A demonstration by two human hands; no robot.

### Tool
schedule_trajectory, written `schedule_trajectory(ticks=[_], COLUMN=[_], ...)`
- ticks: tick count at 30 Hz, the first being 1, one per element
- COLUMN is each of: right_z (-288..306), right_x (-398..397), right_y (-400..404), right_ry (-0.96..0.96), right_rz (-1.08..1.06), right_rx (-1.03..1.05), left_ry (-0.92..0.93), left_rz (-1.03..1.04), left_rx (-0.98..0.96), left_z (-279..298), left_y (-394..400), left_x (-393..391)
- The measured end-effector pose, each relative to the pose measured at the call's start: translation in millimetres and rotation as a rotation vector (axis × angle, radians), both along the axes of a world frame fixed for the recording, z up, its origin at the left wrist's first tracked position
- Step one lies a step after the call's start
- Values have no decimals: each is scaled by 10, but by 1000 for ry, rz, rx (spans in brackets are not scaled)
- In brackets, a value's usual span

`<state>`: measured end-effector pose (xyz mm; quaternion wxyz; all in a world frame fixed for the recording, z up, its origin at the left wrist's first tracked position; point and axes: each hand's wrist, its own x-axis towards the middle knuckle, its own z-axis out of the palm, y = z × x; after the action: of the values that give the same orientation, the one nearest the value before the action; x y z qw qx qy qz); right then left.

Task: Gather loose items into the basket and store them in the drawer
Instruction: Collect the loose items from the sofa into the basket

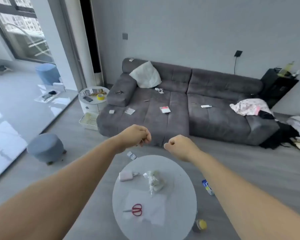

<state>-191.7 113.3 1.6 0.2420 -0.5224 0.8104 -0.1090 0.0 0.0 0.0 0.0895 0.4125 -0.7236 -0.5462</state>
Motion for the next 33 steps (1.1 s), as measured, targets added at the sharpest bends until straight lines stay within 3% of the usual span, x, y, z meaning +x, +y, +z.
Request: schedule_trajectory(ticks=[8,18,22,27,33], right_z=[-893,-1310,-1368,-1632,-1635], right_x=[617,1872,2426,3483,4439], right_y=[-274,-924,-1583,-2868,-4057], right_ry=[-356,-513,-523,-598,-725], right_rz=[86,258,263,141,-24], right_rx=[131,299,325,338,372], left_ry=[69,136,200,205,110], left_rz=[461,984,1105,1110,1086], left_rx=[200,313,354,380,366], left_z=[-659,-1198,-1415,-1687,-1521], left_y=[233,114,-392,-1611,-2949], left_x=[690,2001,2639,3743,4722])
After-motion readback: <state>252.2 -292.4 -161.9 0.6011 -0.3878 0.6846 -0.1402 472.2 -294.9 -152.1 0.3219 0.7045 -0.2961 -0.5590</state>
